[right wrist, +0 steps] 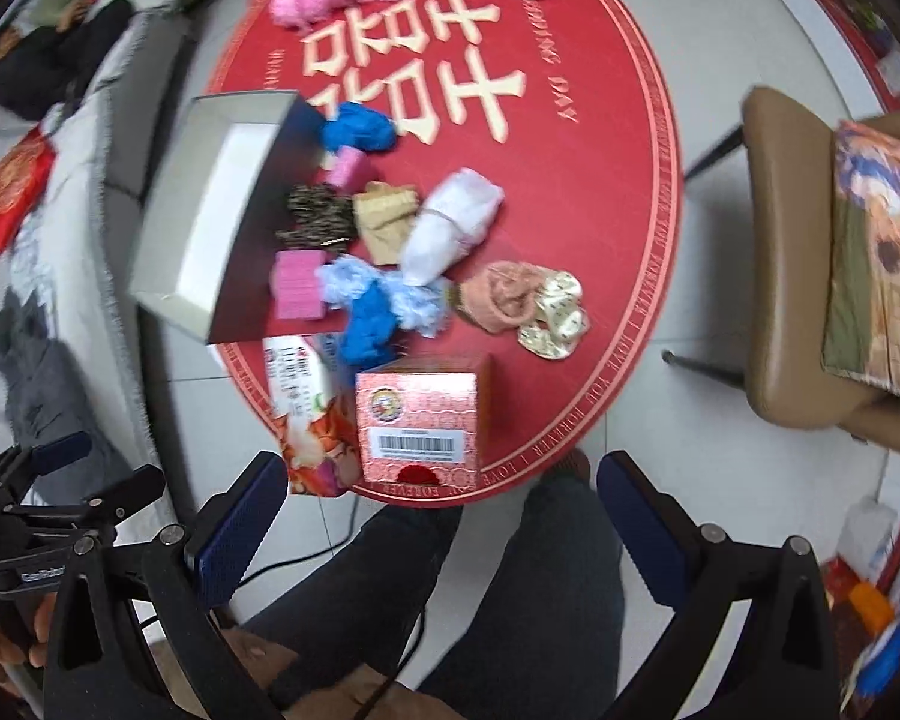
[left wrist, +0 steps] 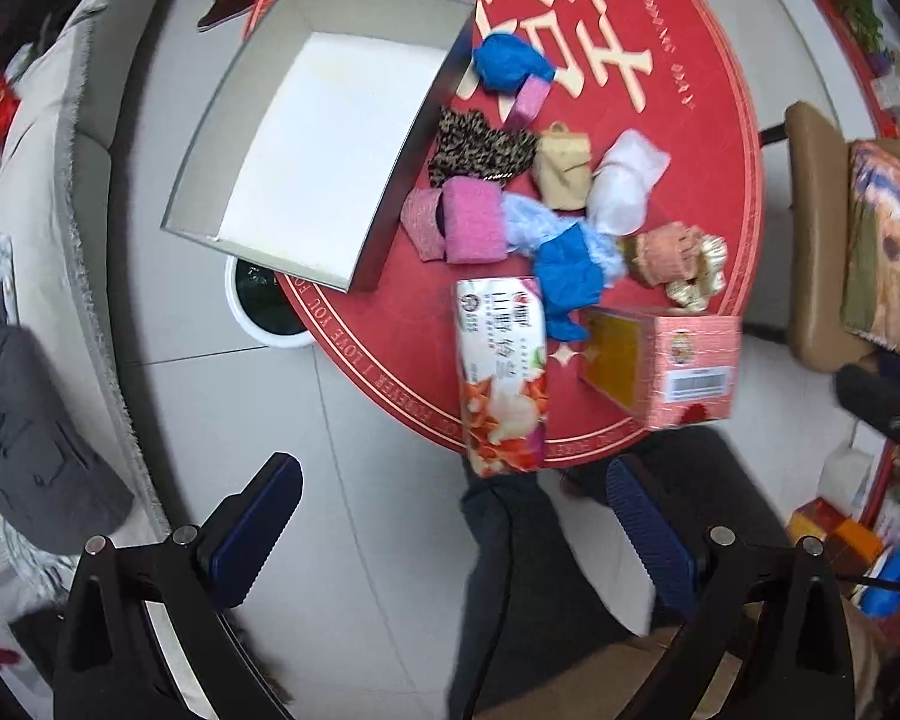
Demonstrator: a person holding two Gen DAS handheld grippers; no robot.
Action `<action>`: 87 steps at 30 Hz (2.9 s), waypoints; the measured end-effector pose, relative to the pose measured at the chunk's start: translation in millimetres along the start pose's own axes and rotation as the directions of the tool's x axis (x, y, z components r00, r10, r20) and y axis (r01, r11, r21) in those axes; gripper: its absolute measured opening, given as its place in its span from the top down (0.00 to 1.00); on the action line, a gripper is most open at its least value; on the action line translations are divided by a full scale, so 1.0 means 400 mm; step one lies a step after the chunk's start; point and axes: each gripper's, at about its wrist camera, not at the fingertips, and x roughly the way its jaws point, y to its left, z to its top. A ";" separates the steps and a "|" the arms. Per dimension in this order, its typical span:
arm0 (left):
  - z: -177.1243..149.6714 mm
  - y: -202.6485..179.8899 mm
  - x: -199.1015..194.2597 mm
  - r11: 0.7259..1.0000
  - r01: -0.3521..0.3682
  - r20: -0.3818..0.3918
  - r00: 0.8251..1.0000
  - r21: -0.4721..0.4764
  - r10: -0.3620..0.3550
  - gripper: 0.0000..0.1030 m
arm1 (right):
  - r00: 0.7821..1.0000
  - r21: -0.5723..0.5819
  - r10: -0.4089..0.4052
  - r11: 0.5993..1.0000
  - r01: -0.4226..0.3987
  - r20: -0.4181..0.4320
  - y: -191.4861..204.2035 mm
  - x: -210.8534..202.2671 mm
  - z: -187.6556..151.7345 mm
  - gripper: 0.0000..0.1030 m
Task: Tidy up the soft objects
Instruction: 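Move both tools toward the pile of soft items on the table, then grasp the white string-tied bundle with left tool while right tool grasps the polka-dot scrunchie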
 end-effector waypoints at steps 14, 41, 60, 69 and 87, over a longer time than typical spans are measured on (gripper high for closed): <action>0.099 -0.043 0.136 0.998 -0.011 -0.081 0.997 -0.065 0.006 0.01 | 0.990 -0.048 -0.065 0.997 0.059 -0.127 -0.065 0.096 0.089 0.00; 0.348 -0.216 0.270 0.998 0.044 -0.035 0.998 0.043 -0.043 0.01 | 0.986 0.065 -0.047 0.996 0.058 -0.161 -0.238 0.334 0.184 0.00; 0.503 -0.494 0.506 0.935 -0.093 -0.027 0.994 0.344 0.109 0.01 | 0.986 0.128 -0.056 0.989 0.076 -0.158 -0.349 0.473 0.180 0.00; 0.522 -0.539 0.579 0.901 -0.175 -0.032 0.978 0.398 0.204 0.01 | 0.983 0.150 0.018 0.989 0.010 -0.183 -0.340 0.584 0.194 0.41; 0.592 -0.613 0.564 0.832 -0.235 0.031 0.967 0.502 0.255 0.14 | 0.992 0.229 0.064 0.973 -0.037 -0.108 -0.406 0.503 0.247 0.83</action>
